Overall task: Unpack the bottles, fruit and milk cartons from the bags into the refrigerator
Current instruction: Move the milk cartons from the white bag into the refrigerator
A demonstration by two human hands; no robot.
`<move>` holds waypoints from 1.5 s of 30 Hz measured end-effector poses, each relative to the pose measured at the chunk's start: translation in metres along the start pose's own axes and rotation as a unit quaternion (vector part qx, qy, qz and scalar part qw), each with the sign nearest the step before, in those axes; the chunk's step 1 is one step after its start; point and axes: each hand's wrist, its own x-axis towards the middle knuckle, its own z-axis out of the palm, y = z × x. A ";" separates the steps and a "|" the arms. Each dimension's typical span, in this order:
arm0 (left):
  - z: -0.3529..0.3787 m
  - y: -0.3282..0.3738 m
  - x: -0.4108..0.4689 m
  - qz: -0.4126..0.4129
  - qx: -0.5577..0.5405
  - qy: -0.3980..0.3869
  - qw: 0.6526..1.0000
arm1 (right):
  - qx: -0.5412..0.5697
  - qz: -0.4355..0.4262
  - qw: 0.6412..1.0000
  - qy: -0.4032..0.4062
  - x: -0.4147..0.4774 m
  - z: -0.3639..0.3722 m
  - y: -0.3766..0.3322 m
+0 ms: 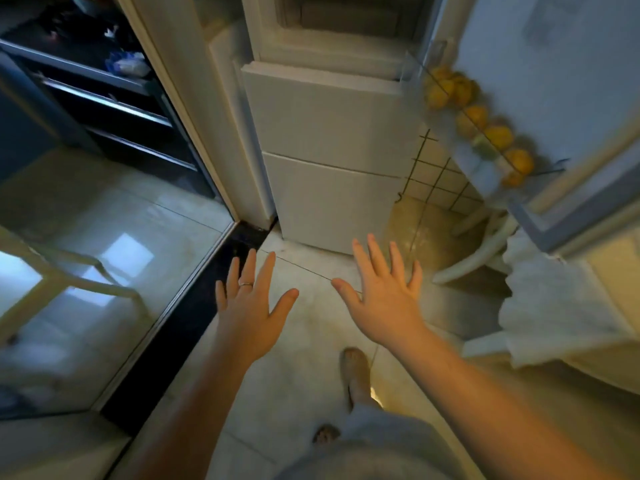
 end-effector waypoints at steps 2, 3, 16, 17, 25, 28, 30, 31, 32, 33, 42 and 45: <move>0.016 0.013 -0.015 0.026 0.001 -0.020 0.999 | -0.005 0.021 1.000 -0.015 -0.023 0.006 0.020; 0.024 0.021 -0.021 0.040 -0.001 -0.028 0.999 | -0.008 0.030 0.999 -0.021 -0.034 0.007 0.030; 0.121 0.214 -0.074 0.174 0.022 -0.110 0.978 | -0.001 0.111 0.994 -0.011 -0.130 -0.011 0.215; 0.132 0.234 -0.079 0.179 0.021 -0.109 0.978 | 0.000 0.113 0.994 -0.007 -0.136 -0.015 0.237; 0.214 0.422 -0.134 0.196 0.018 -0.105 0.975 | 0.023 0.135 0.991 0.005 -0.201 -0.069 0.435; 0.236 0.485 -0.156 0.207 0.004 -0.101 0.973 | 0.028 0.140 0.989 0.021 -0.226 -0.092 0.500; 0.253 0.531 -0.169 0.213 -0.007 -0.111 0.971 | 0.037 0.155 0.987 0.025 -0.242 -0.110 0.549; 0.260 0.551 -0.174 0.218 -0.011 -0.118 0.969 | 0.039 0.163 0.985 0.027 -0.249 -0.119 0.571; 0.267 0.570 -0.179 0.227 -0.011 -0.125 0.966 | 0.037 0.171 0.984 0.030 -0.255 -0.127 0.593; 0.272 0.585 -0.181 0.237 -0.008 -0.130 0.963 | 0.033 0.177 0.983 0.035 -0.260 -0.134 0.613; 0.306 0.682 -0.159 0.286 -0.028 -0.133 0.948 | 0.044 0.187 0.976 0.099 -0.257 -0.173 0.713; 0.311 0.714 -0.132 0.298 -0.057 -0.118 0.945 | 0.036 0.149 0.979 0.138 -0.235 -0.191 0.734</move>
